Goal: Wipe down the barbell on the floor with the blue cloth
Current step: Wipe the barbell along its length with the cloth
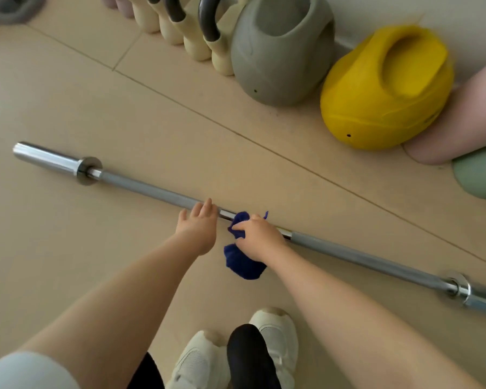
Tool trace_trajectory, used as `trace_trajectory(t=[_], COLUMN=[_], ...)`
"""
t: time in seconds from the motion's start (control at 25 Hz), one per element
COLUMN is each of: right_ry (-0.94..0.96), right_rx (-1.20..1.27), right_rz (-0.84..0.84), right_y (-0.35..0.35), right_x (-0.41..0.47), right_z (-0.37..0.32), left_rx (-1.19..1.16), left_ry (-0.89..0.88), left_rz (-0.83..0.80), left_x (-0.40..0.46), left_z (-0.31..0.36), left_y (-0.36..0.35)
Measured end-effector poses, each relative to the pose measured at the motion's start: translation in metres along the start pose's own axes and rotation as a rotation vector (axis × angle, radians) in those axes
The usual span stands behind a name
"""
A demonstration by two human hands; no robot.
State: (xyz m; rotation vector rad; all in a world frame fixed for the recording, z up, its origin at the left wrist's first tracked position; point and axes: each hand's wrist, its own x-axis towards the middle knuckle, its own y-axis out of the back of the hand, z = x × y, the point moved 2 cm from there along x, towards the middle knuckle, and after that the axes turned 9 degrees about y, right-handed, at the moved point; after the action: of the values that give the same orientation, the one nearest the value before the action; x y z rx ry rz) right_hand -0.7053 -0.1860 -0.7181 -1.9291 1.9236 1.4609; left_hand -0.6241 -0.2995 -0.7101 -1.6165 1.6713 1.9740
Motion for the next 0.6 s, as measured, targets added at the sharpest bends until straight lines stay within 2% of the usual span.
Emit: trace_trajectory(t=[0.08,0.2,0.32,0.4,0.44,0.52,0.6], right_ry=[0.041,0.013,-0.346,-0.48,-0.471,-0.338,-0.193], right_rx=[-0.141,-0.158,-0.03,0.055,0.108,0.203,0.169], right_rz=[-0.039,0.162,0.384,0.395,0.385,0.35,0.285], right_y=[0.004,0.011,0.023,0.022,0.02,0.011,0.005], right_x=[0.001,-0.02,-0.033,-0.018,-0.006,0.016,0.025], right_z=[0.007,0.034,0.06,0.047,0.034,0.004,-0.009], left_rx=[-0.072,-0.118,-0.132,-0.183,-0.195,-0.161,-0.11], left_ry=[0.035,0.026,-0.052,-0.07,-0.076,-0.094,-0.135], left_rz=[-0.013,-0.056,-0.017,0.001,0.014,0.071,0.181], left_x=[-0.001,-0.003,0.0,0.005,0.008,0.014,0.019], left_z=[-0.002,-0.006,-0.008,-0.016,-0.019,-0.022,-0.022], left_y=[-0.003,0.003,0.001,-0.004,-0.006,-0.006,-0.003])
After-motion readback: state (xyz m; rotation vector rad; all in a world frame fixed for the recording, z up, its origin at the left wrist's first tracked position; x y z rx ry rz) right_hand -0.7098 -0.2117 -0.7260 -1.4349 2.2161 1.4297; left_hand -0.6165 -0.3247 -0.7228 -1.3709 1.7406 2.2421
